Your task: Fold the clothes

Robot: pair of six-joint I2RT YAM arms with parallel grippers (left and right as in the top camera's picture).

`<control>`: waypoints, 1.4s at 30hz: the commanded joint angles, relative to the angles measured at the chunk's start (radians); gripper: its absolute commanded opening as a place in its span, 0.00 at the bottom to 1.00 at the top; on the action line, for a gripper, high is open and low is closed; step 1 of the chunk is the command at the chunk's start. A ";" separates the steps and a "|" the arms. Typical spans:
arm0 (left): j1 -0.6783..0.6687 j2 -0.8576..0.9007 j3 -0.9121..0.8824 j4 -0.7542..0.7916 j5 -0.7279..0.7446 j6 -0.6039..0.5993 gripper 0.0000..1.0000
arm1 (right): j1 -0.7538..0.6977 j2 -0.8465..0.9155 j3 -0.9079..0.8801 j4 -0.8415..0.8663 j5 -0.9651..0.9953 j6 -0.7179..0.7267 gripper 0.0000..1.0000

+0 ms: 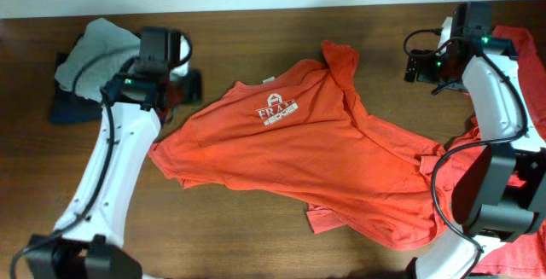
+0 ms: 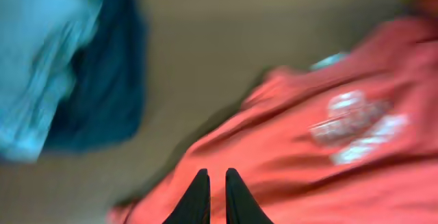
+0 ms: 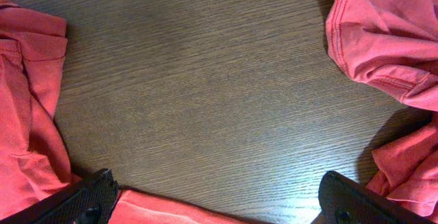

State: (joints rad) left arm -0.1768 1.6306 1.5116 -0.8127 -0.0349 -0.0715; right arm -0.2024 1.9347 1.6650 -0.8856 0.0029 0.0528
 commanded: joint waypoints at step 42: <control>-0.074 0.557 0.052 0.255 0.256 0.283 0.04 | -0.002 -0.005 0.009 0.000 0.002 0.008 0.99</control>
State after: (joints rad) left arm -0.2440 2.1780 1.5551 -0.5564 0.2070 0.1917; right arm -0.2024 1.9347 1.6650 -0.8860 0.0032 0.0532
